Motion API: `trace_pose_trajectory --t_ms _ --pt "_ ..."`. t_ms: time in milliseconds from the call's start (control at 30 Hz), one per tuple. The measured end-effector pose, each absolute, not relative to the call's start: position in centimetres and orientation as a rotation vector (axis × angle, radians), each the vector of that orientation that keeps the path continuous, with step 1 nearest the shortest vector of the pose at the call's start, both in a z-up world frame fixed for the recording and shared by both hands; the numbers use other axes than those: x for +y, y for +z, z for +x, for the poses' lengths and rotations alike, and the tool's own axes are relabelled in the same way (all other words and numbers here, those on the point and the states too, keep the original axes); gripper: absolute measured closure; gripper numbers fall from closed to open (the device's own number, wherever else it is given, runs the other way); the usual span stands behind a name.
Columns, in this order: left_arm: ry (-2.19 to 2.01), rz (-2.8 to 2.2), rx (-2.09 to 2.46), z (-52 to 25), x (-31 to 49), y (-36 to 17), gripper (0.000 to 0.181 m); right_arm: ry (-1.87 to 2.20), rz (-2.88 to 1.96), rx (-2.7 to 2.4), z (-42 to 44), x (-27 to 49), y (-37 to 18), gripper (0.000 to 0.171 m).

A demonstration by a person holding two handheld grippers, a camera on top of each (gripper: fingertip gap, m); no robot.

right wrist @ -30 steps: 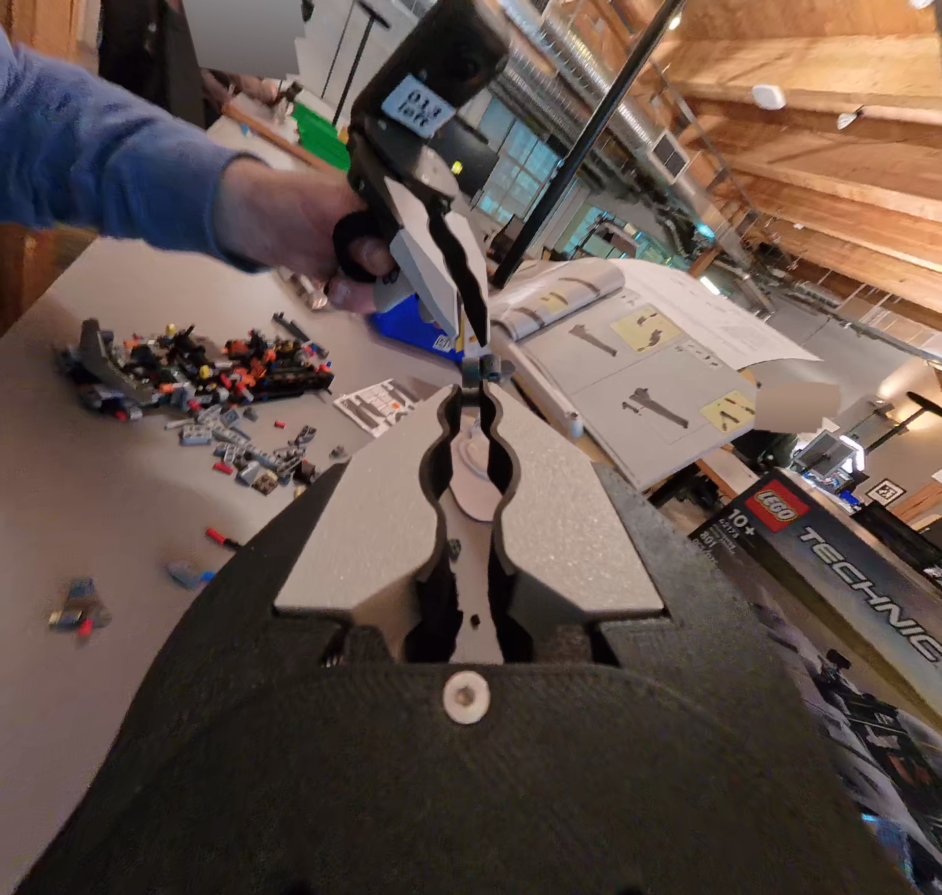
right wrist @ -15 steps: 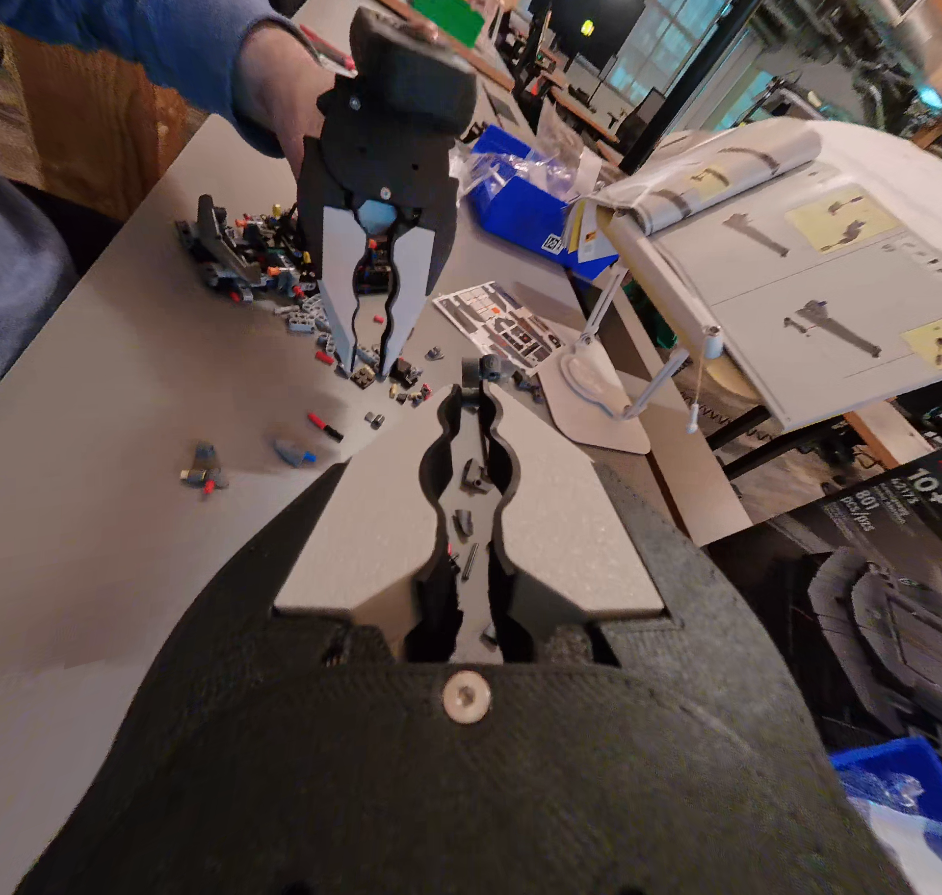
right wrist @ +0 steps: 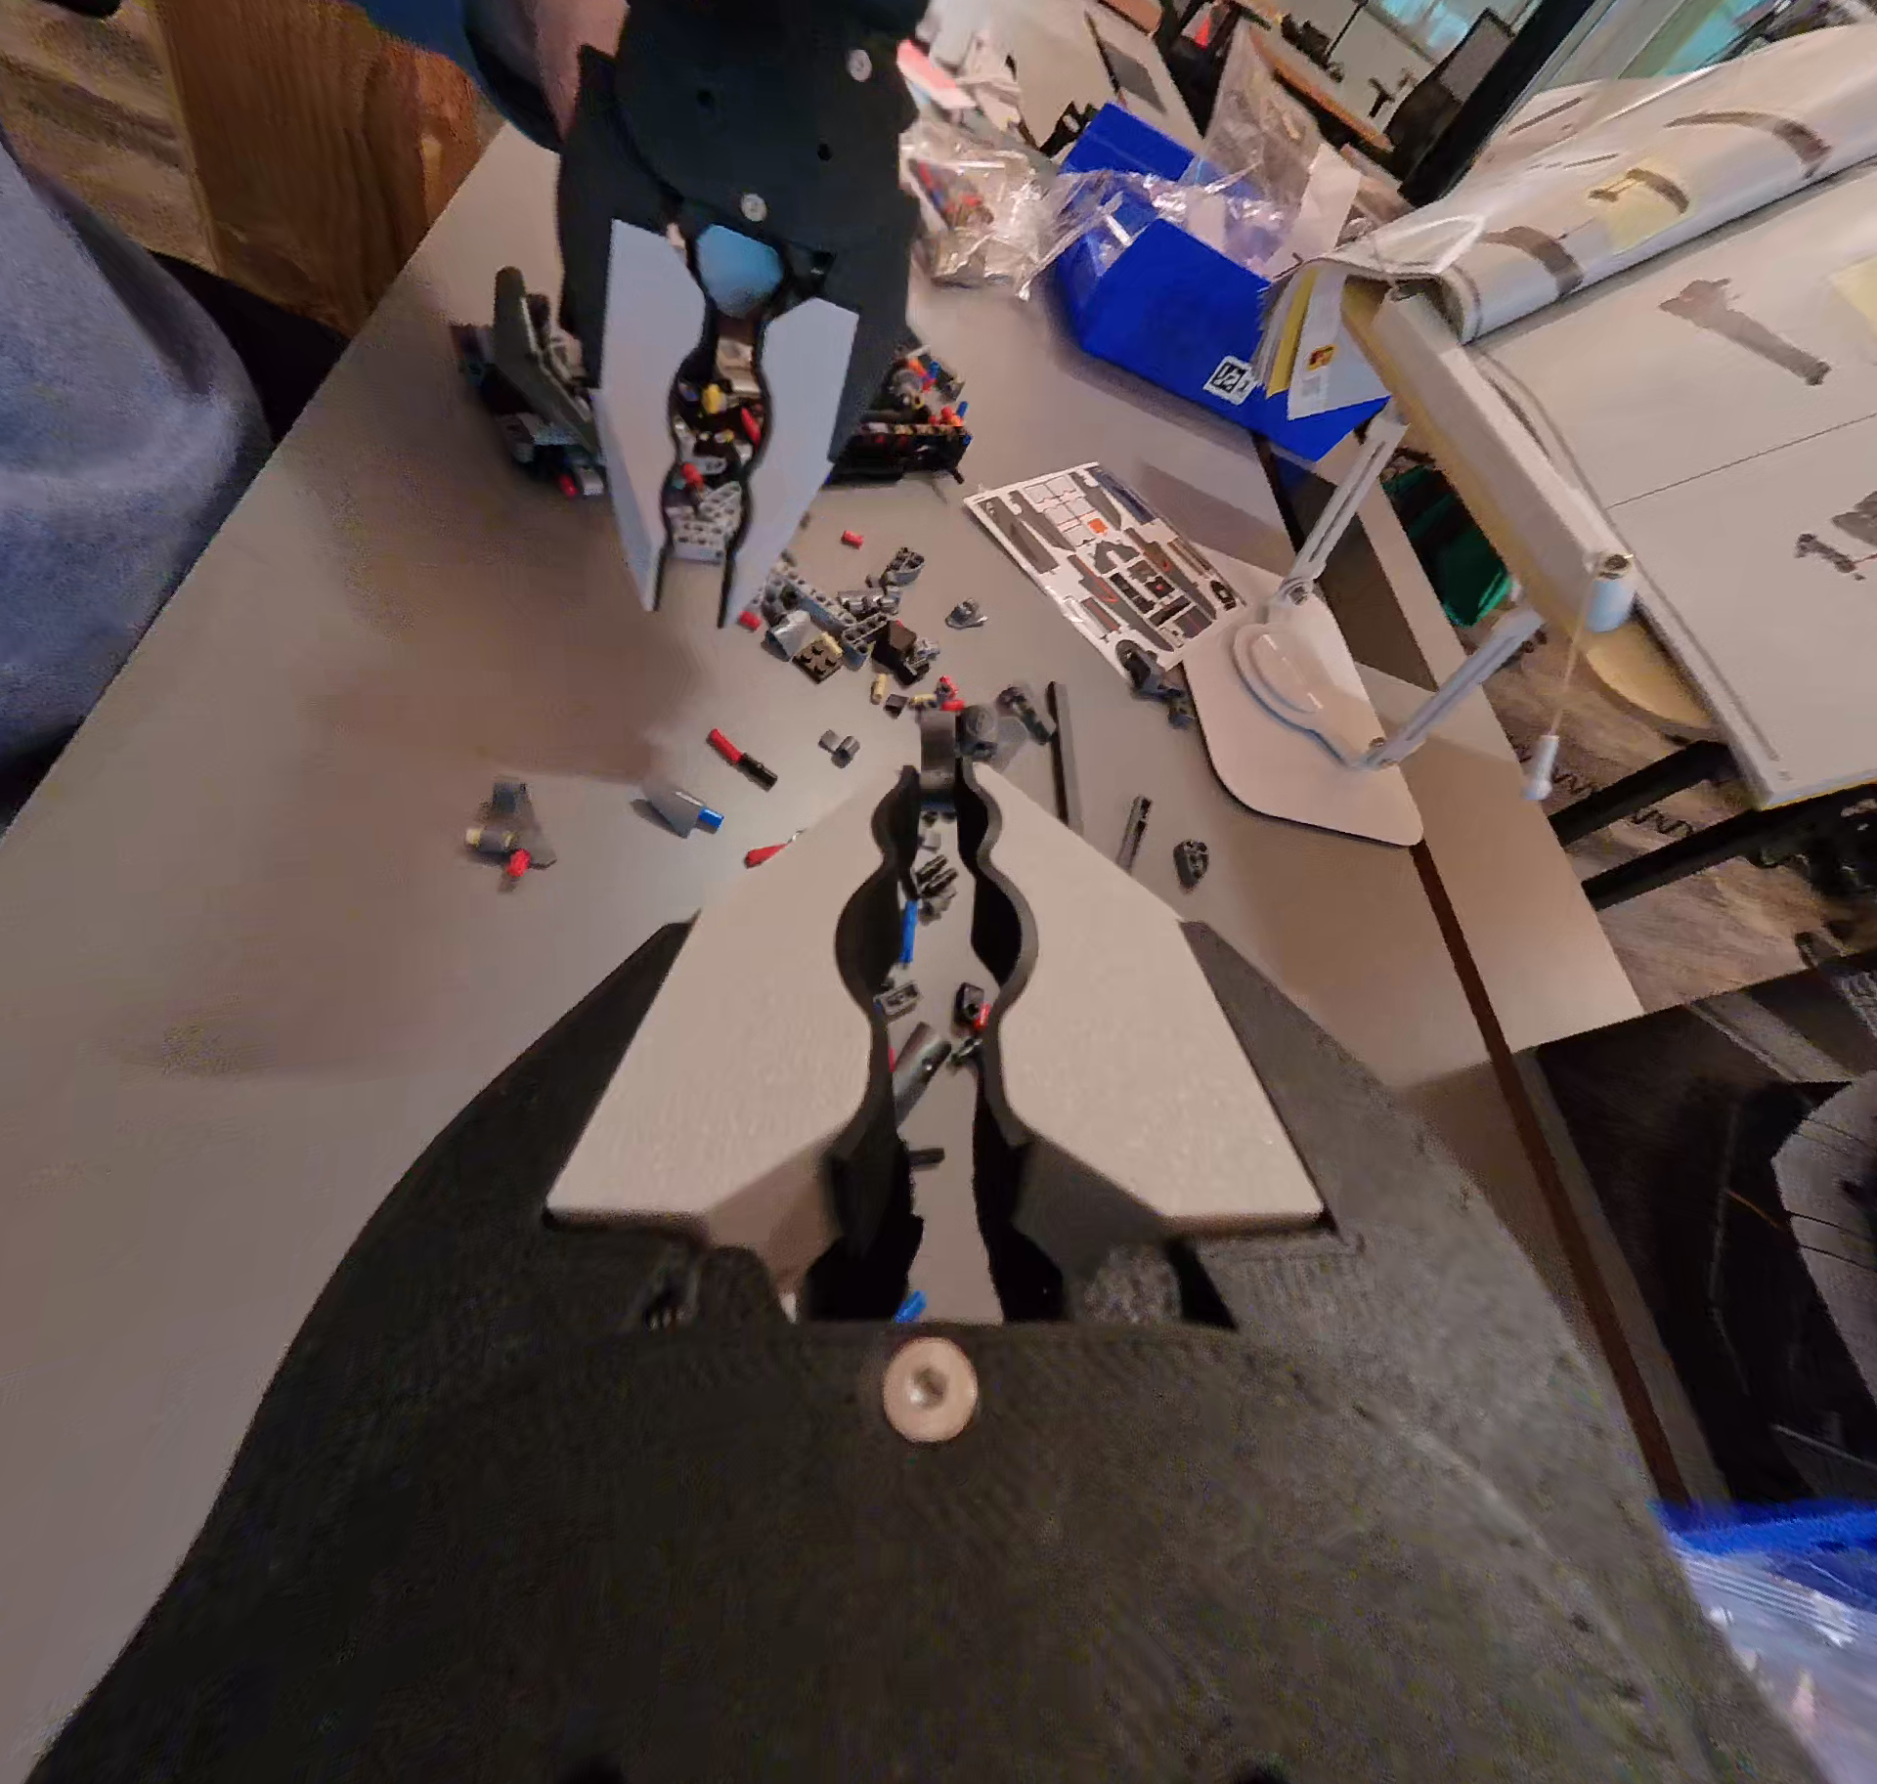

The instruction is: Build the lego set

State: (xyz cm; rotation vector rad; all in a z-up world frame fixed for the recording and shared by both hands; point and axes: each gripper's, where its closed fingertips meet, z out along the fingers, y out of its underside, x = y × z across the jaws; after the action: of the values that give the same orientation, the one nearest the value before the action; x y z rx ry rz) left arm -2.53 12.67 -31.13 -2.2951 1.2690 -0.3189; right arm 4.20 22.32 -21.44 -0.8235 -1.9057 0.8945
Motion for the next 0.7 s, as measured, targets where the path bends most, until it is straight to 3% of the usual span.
trace_pose_trajectory --t_ms 33,433,700 --pt "-0.299 -2.299 1.283 -2.0 12.3 -31.6 0.163 0.892 -0.826 -1.922 4.2 22.1 -21.8 0.168" --pt "-0.239 -2.3 1.244 3.6 11.7 -34.8 0.155 0.877 -0.83 -1.989 4.1 21.1 -23.5 0.168" --pt "-0.183 -2.278 1.167 4.5 12.3 -35.1 0.166 0.869 -0.825 -1.982 4.2 21.0 -23.3 0.168"
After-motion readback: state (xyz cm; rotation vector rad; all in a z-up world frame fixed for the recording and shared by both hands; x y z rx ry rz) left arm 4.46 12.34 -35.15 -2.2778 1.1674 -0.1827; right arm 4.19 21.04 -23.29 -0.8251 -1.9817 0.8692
